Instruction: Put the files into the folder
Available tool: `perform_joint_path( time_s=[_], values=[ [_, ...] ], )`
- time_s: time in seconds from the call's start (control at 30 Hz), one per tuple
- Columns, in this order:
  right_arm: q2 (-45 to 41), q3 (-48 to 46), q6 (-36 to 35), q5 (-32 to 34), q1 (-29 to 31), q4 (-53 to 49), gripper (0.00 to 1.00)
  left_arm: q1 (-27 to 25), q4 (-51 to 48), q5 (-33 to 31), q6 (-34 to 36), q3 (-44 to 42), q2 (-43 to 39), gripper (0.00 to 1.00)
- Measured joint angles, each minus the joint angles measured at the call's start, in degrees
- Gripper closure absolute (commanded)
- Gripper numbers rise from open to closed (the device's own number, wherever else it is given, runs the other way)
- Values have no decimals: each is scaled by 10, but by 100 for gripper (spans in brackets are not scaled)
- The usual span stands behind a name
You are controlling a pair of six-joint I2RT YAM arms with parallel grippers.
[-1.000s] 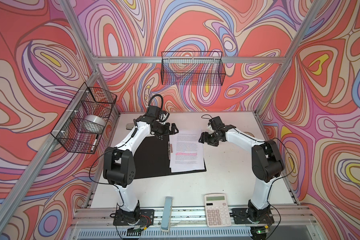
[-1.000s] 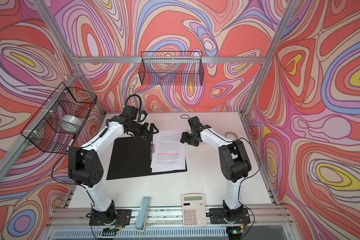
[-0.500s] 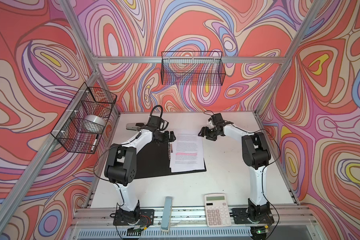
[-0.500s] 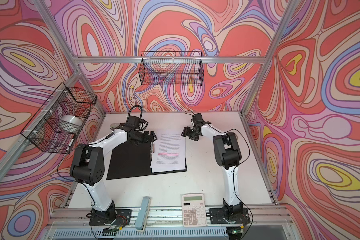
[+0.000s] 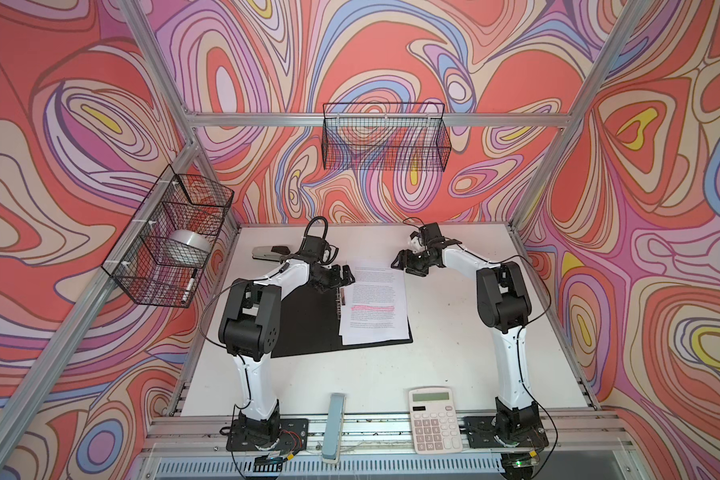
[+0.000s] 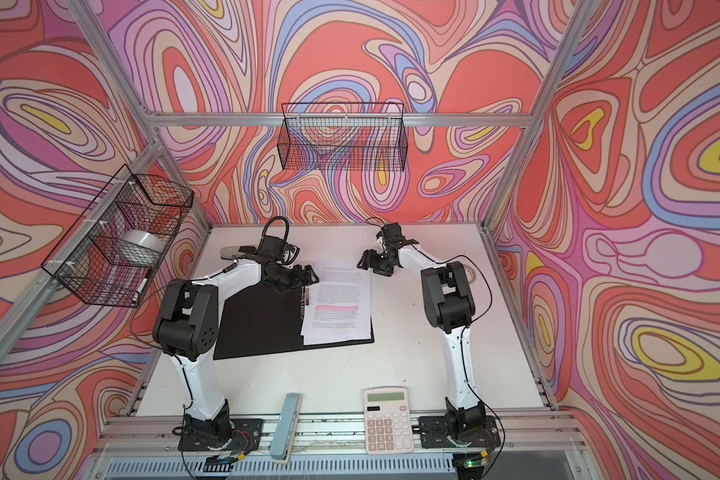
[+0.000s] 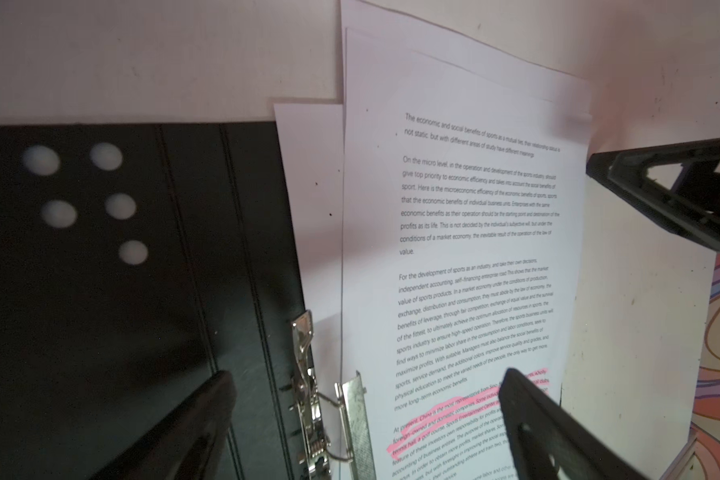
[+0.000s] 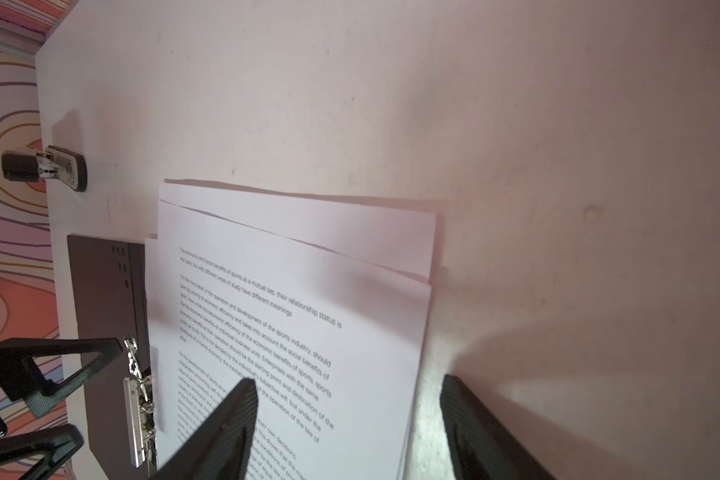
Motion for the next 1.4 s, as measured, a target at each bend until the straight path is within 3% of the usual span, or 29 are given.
perform_joint_path(
  time_s=[0.57,1.4],
  values=[
    [34,66,-48,-32,21,-64,26,4,-2,67,-5,29,45,0],
    [14,45,-60,9,36,-74,25,6,-24,107,19,74,78,0]
  ],
)
